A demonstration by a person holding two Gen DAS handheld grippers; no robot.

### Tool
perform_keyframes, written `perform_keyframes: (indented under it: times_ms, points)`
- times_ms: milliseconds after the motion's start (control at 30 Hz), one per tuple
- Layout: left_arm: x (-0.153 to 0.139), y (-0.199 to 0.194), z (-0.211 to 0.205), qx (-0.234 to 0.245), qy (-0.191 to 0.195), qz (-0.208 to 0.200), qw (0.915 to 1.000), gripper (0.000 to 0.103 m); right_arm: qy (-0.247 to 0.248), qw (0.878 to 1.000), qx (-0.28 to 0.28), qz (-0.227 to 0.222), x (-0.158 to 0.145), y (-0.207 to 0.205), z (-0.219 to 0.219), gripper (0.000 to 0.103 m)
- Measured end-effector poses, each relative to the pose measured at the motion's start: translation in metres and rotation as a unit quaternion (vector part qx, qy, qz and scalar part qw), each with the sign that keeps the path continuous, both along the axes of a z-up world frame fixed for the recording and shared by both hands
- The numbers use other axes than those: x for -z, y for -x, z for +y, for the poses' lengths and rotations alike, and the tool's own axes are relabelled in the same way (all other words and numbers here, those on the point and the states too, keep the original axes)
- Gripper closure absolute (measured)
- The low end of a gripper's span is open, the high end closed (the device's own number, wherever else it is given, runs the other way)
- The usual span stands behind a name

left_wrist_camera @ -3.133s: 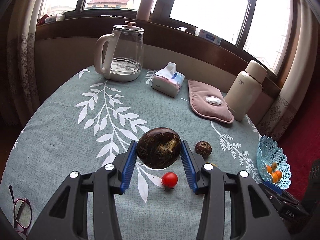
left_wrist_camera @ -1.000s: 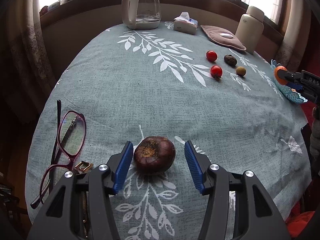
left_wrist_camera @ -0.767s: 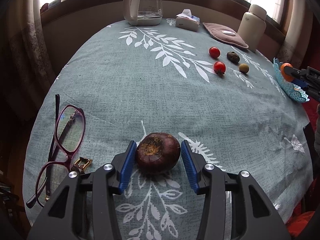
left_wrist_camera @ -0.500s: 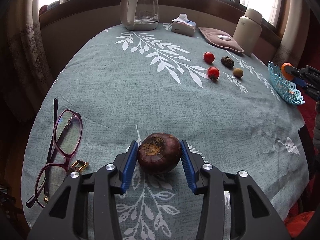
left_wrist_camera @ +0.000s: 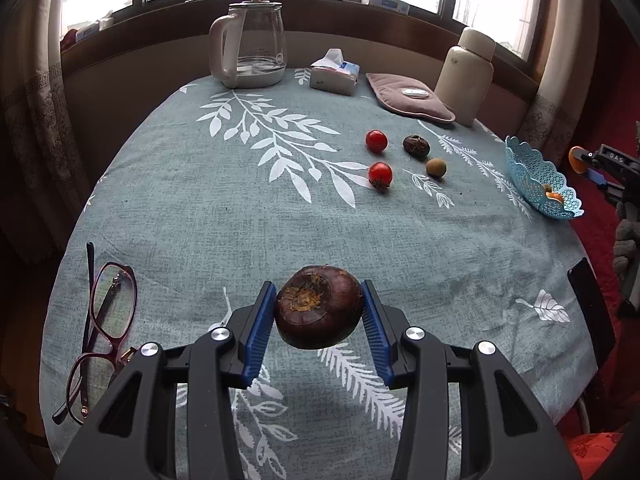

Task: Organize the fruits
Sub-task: 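Carry the tangerine into the blue basket and open the right tool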

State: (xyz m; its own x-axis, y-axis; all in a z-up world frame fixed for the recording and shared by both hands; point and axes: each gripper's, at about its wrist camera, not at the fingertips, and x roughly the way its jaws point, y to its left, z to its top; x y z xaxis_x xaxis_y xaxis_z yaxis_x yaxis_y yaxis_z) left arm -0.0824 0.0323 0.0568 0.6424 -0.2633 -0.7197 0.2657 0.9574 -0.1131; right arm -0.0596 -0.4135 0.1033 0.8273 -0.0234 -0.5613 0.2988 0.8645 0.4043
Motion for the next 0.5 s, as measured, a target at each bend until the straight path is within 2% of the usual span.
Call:
perform_keyframes:
  times_ms: [200, 500]
  points:
    - [-0.014, -0.001, -0.021, 0.023, 0.005, -0.013, 0.9996, 0.06, -0.014, 0.998, 0.032, 0.047, 0.028, -0.007, -0.033, 0.063]
    - [-0.033, -0.002, -0.05, 0.057, 0.009, -0.034, 0.9978, 0.06, -0.026, 0.994, 0.049, 0.09, 0.048, -0.012, -0.044, 0.063]
